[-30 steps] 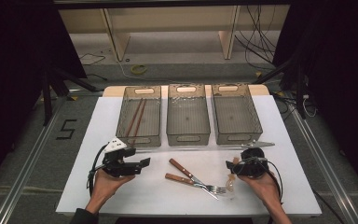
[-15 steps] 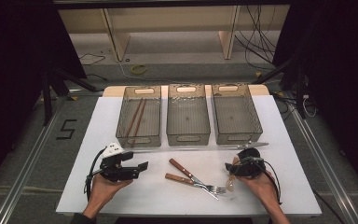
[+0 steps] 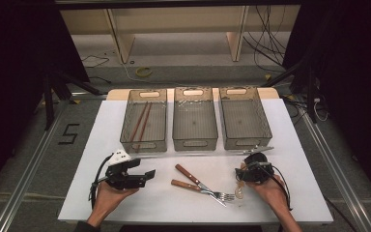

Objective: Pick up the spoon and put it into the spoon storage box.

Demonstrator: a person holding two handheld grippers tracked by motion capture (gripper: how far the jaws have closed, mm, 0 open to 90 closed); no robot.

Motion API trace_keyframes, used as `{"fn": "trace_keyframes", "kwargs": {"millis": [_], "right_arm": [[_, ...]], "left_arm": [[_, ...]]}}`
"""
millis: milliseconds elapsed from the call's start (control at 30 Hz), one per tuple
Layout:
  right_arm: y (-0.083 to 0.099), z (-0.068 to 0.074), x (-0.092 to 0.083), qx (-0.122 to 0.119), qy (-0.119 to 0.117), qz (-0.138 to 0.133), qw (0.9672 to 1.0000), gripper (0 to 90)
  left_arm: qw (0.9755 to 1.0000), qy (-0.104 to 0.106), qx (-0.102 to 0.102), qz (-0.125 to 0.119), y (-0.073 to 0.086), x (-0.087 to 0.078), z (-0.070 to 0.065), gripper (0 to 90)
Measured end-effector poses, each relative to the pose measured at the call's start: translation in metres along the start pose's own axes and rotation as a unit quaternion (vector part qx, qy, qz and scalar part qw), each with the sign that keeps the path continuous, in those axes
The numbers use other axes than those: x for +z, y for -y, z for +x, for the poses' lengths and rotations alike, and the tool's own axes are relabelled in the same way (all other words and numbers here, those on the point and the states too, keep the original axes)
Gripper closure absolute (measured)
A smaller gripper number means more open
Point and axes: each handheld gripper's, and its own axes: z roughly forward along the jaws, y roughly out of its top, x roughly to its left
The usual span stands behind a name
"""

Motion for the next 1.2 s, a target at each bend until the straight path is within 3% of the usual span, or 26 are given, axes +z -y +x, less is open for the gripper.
{"fn": "trace_keyframes", "kwargs": {"millis": [433, 600, 767, 1200], "right_arm": [[-0.004, -0.002, 0.0, -0.011, -0.004, 0.007, 0.9999, 73.4], [-0.004, -0.003, 0.0, -0.011, -0.009, 0.006, 0.9999, 74.5], [-0.004, -0.003, -0.001, -0.008, -0.032, 0.004, 0.9994, 74.7], [-0.009, -0.004, -0.018, 0.0, -0.064, -0.038, 0.9972, 74.8]], "left_arm": [[1.0, 0.0, 0.007, 0.001, 0.001, 0.001, -0.002, 22.9], [1.0, 0.0, 0.007, 0.0, 0.001, 0.001, -0.002, 23.3], [1.0, 0.001, 0.006, -0.001, 0.002, 0.001, 0.0, 23.3], [1.0, 0.001, 0.002, -0.007, 0.002, -0.001, 0.002, 23.4]]}}
